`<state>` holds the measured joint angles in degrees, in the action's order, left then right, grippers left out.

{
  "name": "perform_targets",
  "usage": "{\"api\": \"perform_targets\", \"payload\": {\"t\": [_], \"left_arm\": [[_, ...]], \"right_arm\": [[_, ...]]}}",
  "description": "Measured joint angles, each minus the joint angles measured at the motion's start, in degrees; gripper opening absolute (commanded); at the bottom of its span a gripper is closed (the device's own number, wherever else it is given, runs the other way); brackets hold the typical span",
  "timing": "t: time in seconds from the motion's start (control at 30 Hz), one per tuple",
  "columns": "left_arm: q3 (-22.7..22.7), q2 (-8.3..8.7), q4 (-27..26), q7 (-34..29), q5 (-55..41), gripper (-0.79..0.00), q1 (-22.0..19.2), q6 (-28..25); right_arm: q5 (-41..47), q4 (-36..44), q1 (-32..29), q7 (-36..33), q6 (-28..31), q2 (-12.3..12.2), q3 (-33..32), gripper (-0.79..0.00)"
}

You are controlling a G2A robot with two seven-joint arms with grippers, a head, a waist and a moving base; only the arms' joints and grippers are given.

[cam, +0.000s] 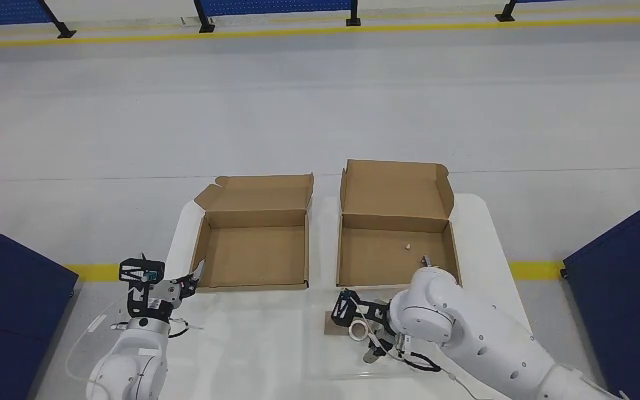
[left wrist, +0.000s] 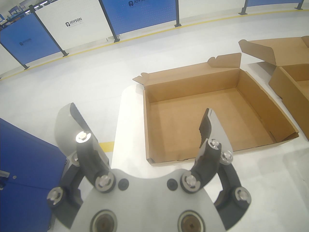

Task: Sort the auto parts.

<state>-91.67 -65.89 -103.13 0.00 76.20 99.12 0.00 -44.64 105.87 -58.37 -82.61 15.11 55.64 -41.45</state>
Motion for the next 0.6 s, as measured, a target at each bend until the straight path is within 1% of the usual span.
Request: {"api": "perform_targets", "payload": {"t": [0.17, 0.27, 0.6], "left_arm": [[0.0, 0.0, 0.0, 0.0, 0.0, 0.0, 0.0, 0.0], [0.0, 0.0, 0.0, 0.0, 0.0, 0.0, 0.0, 0.0], [0.0, 0.0, 0.0, 0.0, 0.0, 0.0, 0.0, 0.0]], "right_arm": [[-2.4, -2.9, -0.3, 3.0, -0.5, 0.5, 1.6, 0.0], [-2.4, -4.0, 0.1, 3.2, -0.1, 0.9, 2.6, 0.0], [-3.0, -4.5, -0.3, 3.8, -0.3, 0.9, 2.9, 0.0]]}}
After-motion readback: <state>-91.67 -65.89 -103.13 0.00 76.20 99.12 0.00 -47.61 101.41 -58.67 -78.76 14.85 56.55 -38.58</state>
